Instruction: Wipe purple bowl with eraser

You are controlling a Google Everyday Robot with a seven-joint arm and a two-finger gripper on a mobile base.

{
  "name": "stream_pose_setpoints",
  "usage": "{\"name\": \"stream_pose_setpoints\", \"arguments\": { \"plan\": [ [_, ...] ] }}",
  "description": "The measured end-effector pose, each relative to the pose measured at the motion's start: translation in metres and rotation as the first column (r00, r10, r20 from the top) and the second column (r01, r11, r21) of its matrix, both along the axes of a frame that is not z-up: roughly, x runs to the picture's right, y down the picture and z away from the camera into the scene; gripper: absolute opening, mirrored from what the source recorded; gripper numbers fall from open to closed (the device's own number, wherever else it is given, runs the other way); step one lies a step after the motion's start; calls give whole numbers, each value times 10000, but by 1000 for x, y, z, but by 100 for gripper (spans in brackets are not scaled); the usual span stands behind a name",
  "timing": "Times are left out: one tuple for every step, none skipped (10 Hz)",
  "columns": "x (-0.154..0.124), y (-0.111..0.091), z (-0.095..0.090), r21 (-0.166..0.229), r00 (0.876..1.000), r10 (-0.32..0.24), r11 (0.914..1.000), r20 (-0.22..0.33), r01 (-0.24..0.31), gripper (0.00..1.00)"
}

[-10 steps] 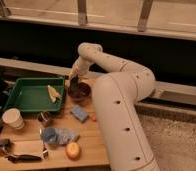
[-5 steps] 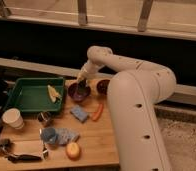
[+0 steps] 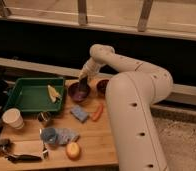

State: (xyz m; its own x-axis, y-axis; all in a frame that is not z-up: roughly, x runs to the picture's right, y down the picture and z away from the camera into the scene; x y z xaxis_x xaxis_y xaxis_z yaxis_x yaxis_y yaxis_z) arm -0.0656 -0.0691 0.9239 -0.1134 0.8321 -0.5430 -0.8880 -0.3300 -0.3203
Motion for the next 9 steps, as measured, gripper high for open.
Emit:
{"name": "stream_pose_setpoints", "arguments": {
  "plan": [
    [-5,1,4,-42,9999,-23,10000,128,23,0],
    [-7,6,4,-176,9998,-75,9998,177,78,0],
    [-8,10,4,-266,9998,-89,9996,183,94,0],
    [-7,16,2,-420,9998,-86,9991,161,93,0],
    [-4,24,-1,-642,9999,-98,9979,96,104,0],
    [-2,25,-4,-704,9999,-92,9975,46,95,0],
    [4,28,-8,-779,9999,-79,9969,-121,69,0],
    [14,26,-11,-722,9995,27,9974,-315,-50,0],
    [23,22,-9,-631,9986,99,9979,-515,-132,0]
  ]
}}
